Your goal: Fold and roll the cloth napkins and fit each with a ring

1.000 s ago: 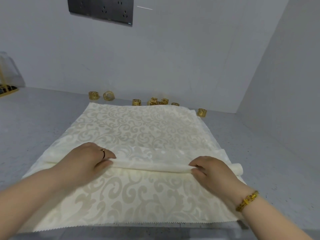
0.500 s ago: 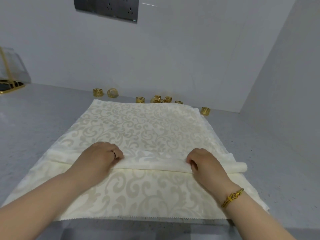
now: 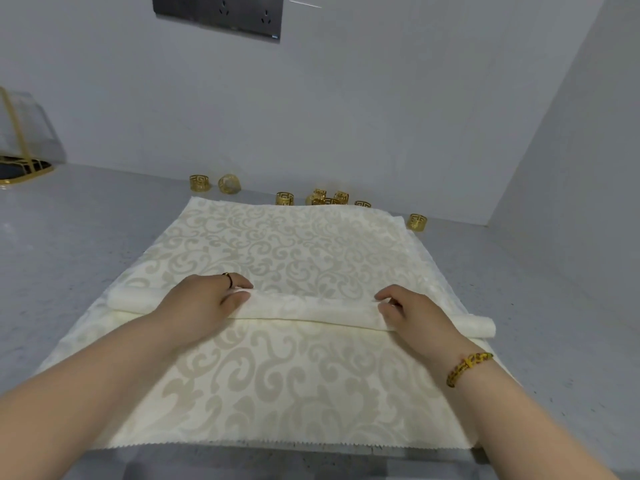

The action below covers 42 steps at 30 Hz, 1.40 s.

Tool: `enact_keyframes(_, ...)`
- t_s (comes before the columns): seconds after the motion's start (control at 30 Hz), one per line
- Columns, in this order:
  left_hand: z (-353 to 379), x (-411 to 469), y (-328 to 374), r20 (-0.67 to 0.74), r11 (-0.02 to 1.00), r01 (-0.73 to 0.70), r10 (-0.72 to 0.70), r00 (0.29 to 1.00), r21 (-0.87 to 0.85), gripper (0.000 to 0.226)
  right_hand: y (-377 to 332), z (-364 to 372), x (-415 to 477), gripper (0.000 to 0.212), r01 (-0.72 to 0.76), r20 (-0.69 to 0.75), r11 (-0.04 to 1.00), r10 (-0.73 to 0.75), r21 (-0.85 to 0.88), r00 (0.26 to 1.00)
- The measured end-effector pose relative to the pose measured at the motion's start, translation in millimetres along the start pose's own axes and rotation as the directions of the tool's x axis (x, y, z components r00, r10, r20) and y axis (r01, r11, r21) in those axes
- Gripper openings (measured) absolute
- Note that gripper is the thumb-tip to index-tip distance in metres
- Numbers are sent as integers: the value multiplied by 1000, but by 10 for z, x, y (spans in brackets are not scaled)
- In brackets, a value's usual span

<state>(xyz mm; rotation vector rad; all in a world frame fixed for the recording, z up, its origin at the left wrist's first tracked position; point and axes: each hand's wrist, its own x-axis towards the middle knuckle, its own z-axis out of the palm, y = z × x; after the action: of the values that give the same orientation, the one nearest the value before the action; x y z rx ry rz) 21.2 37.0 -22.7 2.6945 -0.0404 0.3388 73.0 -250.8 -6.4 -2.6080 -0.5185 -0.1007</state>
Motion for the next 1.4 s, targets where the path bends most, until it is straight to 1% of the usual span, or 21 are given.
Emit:
enact_keyframes(0.07, 40, 57, 6, 20, 990, -5, 2, 1000, 137, 33, -27, 28, 71, 25, -6, 14, 993, 8, -115, 1000)
enact_keyframes(0.13, 81, 63, -5, 6, 970, -16, 15, 1000, 242, 36, -45, 69, 128, 27, -24, -13, 972, 22, -232, 1000)
enact_keyframes(0.2, 122, 55, -10, -1, 957, -17, 18, 1000, 288, 39, -70, 109, 159, 28, -8, -55, 957, -8, -290, 998)
enact_keyframes(0.3, 139, 62, -18, 23, 952, -36, 30, 999, 304, 45, -136, 167, 159, 33, 101, -63, 930, -131, -353, 989)
enact_keyframes(0.33, 137, 71, -24, 38, 951, -42, 32, 999, 305, 47, -201, 188, 139, 34, 135, -68, 934, -166, -332, 984)
enact_keyframes(0.4, 134, 96, -25, 65, 953, -37, 18, 998, 299, 43, -396, 233, 89, 29, 246, -75, 945, -268, -215, 961)
enact_keyframes(0.47, 124, 106, -24, 67, 964, -31, 14, 998, 264, 41, -643, 343, 77, 24, 391, -42, 914, -398, -109, 917)
enact_keyframes(0.5, 121, 102, -26, 62, 968, -28, 13, 998, 248, 40, -768, 401, 70, 26, 435, -9, 897, -437, -74, 899)
enact_keyframes(0.63, 129, 85, -38, 20, 976, -6, 2, 1000, 218, 42, -1027, 610, 75, 39, 435, 110, 900, -435, 24, 894)
enact_keyframes(0.73, 64, 62, -22, 19, 970, 16, -22, 1000, 244, 39, -1021, 699, 97, 43, 436, 145, 899, -428, -29, 892)
enact_keyframes(0.8, -38, 64, -40, 68, 966, 52, -71, 995, 252, 40, -1025, 730, 118, 47, 451, 159, 890, -435, -75, 886)
enact_keyframes(0.87, -195, 72, -90, 155, 961, 148, -186, 970, 232, 41, -1061, 744, 133, 49, 449, 174, 888, -429, -101, 886)
enact_keyframes(0.93, -375, 75, -158, 264, 943, 236, -295, 918, 235, 36, -1086, 751, 142, 49, 444, 189, 889, -420, -113, 888)
enact_keyframes(1.07, -662, 34, -331, 398, 897, 291, -413, 819, 332, 31, -1102, 766, 121, 50, 424, 188, 897, -398, -124, 898)
enact_keyframes(1.1, -721, 15, -378, 421, 899, 323, -426, 801, 294, 33, -1105, 768, 113, 49, 419, 182, 899, -394, -127, 901)
enact_keyframes(1.13, -776, -3, -421, 443, 907, 372, -421, 791, 198, 36, -1109, 769, 114, 49, 415, 177, 901, -391, -127, 903)
enact_keyframes(1.17, -827, -25, -443, 469, 903, 426, -402, 787, 59, 37, -1109, 771, 115, 49, 411, 176, 903, -387, -126, 905)
enact_keyframes(1.23, -905, -91, -428, 518, 827, 519, -353, 779, -218, 36, -1113, 775, 122, 49, 404, 175, 906, -381, -124, 908)
enact_keyframes(1.3, -889, -140, -409, 522, 683, 575, -321, 791, -451, 48, -1122, 776, 120, 49, 400, 170, 909, -378, -119, 910)
enact_keyframes(1.33, -846, -150, -407, 485, 589, 572, -321, 814, -571, 49, -1121, 781, 118, 49, 400, 163, 909, -379, -116, 911)
enact_keyframes(1.4, -729, -169, -348, 345, 375, 481, -375, 860, -793, 29, -1121, 791, 111, 49, 396, 155, 912, -378, -106, 913)
